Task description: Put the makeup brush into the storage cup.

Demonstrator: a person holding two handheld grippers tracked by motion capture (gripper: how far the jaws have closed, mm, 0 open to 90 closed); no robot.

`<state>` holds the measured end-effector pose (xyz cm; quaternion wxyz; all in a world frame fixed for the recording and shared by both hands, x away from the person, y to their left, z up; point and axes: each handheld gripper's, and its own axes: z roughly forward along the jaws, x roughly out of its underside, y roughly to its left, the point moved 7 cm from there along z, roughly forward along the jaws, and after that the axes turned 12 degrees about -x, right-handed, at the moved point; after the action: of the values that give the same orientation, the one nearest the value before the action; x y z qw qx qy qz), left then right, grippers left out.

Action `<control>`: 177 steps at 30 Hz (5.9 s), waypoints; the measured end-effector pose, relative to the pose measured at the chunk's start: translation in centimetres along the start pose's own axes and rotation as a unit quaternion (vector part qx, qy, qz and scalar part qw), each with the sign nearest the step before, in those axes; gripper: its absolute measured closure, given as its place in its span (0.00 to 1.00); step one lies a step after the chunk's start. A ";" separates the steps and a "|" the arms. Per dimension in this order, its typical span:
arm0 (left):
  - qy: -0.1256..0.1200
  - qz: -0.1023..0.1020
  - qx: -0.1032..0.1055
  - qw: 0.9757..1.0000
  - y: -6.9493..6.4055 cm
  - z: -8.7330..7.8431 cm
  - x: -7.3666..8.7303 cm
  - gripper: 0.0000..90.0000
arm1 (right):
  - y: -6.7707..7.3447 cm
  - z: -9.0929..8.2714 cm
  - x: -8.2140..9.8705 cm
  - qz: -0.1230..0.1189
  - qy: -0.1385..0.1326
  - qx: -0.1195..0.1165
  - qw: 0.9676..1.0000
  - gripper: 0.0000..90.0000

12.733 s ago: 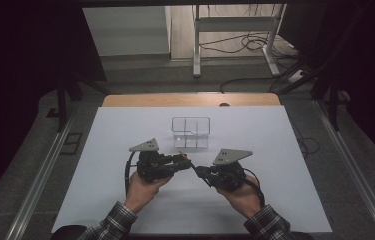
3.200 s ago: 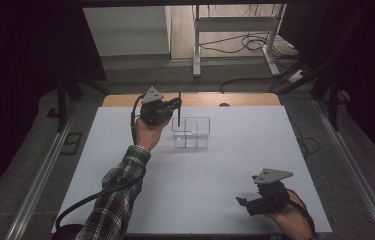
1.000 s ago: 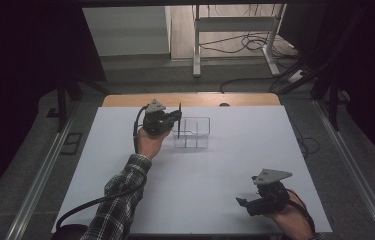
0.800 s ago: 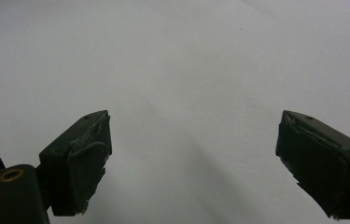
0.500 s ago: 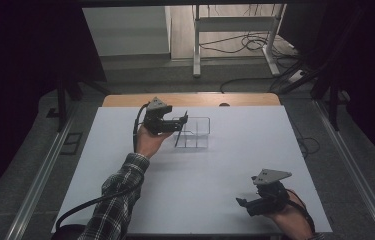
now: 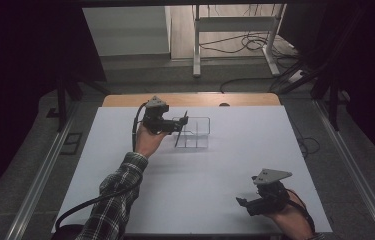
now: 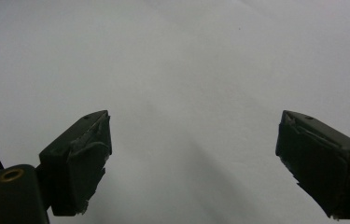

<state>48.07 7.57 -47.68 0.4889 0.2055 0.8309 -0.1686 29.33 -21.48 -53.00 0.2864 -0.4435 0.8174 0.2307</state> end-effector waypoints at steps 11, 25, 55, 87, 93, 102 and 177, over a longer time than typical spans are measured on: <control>0.005 0.017 -0.009 1.000 0.0 -0.6 -0.2 0.03 | 0.0 0.0 0.0 0.000 0.001 0.000 1.000 0.12; 0.001 0.029 -0.001 1.000 -0.3 -1.8 -0.8 0.03 | 0.0 0.0 0.0 0.000 0.001 0.001 1.000 0.12; 0.004 0.042 0.013 0.999 0.2 -4.5 -0.4 0.04 | -0.1 -0.1 0.0 0.003 -0.002 0.005 1.000 0.12; 0.012 0.041 0.020 0.999 0.7 -6.6 1.2 0.04 | -0.1 -0.1 -0.1 0.007 -0.007 0.006 1.000 0.11; 0.011 0.040 0.024 0.999 0.6 -6.8 1.6 0.04 | 0.0 -0.2 -0.2 0.010 -0.015 0.001 1.000 0.10; 0.008 0.040 0.026 0.999 0.5 -7.5 1.8 0.04 | -0.1 -0.2 -0.2 0.011 -0.015 0.002 1.000 0.09; 0.000 0.049 0.025 0.998 -0.2 -10.7 7.0 0.04 | 0.0 -0.2 -0.2 0.002 -0.020 0.004 1.000 0.07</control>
<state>36.92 13.84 -48.88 0.4914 0.2583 0.8152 -0.1649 29.36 -21.47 -52.67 0.3040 -0.4364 0.8130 0.2369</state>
